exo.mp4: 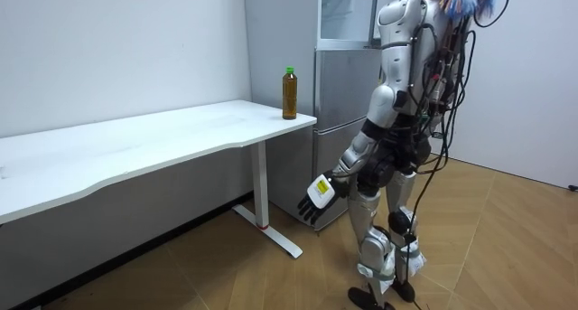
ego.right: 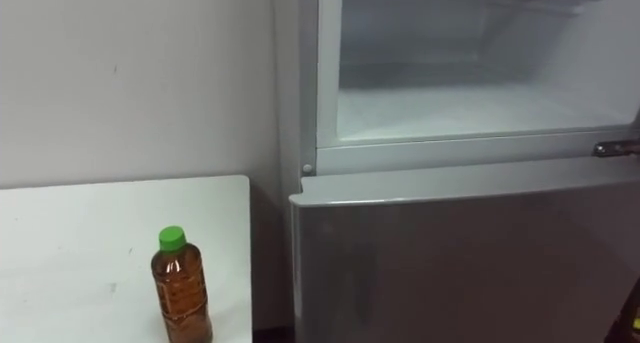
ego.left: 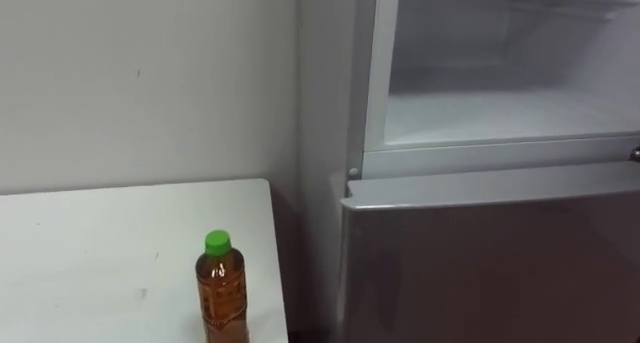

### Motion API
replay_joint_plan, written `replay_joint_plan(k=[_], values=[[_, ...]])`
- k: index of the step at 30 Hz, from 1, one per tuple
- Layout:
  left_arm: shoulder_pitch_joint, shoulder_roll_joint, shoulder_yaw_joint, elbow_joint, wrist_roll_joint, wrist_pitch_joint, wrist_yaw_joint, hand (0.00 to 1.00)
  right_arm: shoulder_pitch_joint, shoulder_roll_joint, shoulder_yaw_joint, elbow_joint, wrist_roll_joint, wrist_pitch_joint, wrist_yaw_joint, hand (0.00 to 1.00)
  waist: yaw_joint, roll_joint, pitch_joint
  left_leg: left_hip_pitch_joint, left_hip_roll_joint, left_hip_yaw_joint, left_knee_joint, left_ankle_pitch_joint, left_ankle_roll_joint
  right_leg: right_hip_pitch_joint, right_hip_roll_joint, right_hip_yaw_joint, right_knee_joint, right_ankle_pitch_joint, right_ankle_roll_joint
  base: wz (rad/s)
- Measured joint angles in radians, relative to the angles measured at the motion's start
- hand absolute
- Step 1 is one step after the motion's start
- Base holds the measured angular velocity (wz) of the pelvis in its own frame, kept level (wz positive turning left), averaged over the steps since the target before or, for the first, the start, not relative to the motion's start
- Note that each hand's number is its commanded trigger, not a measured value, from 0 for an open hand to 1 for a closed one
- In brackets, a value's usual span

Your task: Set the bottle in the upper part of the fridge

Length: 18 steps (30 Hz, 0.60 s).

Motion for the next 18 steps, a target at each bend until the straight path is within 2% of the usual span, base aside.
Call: replay_joint_plan(k=[10,15,18], values=[[0.0,-0.002,0.0,0.003,0.002,-0.002,0.009,0.0,-0.001,0.001,0.0,-0.016,-0.038,-0.002,-0.006,0.0,0.002,-0.002,-0.0001,-0.005,-0.001,-0.002,0.005,0.0,0.0,-0.002,-0.005,-0.001,-0.013,0.0,0.0,0.0],[-0.021,-0.004,-0.005,0.034,0.003,-0.008,0.03,0.0,0.009,-0.001,0.0,-0.177,-0.071,-0.001,-0.011,0.0,0.001,0.0,0.0001,-0.02,0.0,-0.001,0.006,0.0,-0.001,-0.021,-0.001,0.001,0.001,0.0,0.0,-0.01],[-0.03,-0.004,-0.011,0.035,0.005,-0.014,0.039,0.0,0.0,-0.002,0.001,-0.318,-0.069,-0.015,-0.008,0.0,0.004,0.008,0.0019,-0.019,0.0,-0.001,0.006,0.0,-0.001,-0.015,0.001,0.0,0.002,0.0,0.0,0.0]])
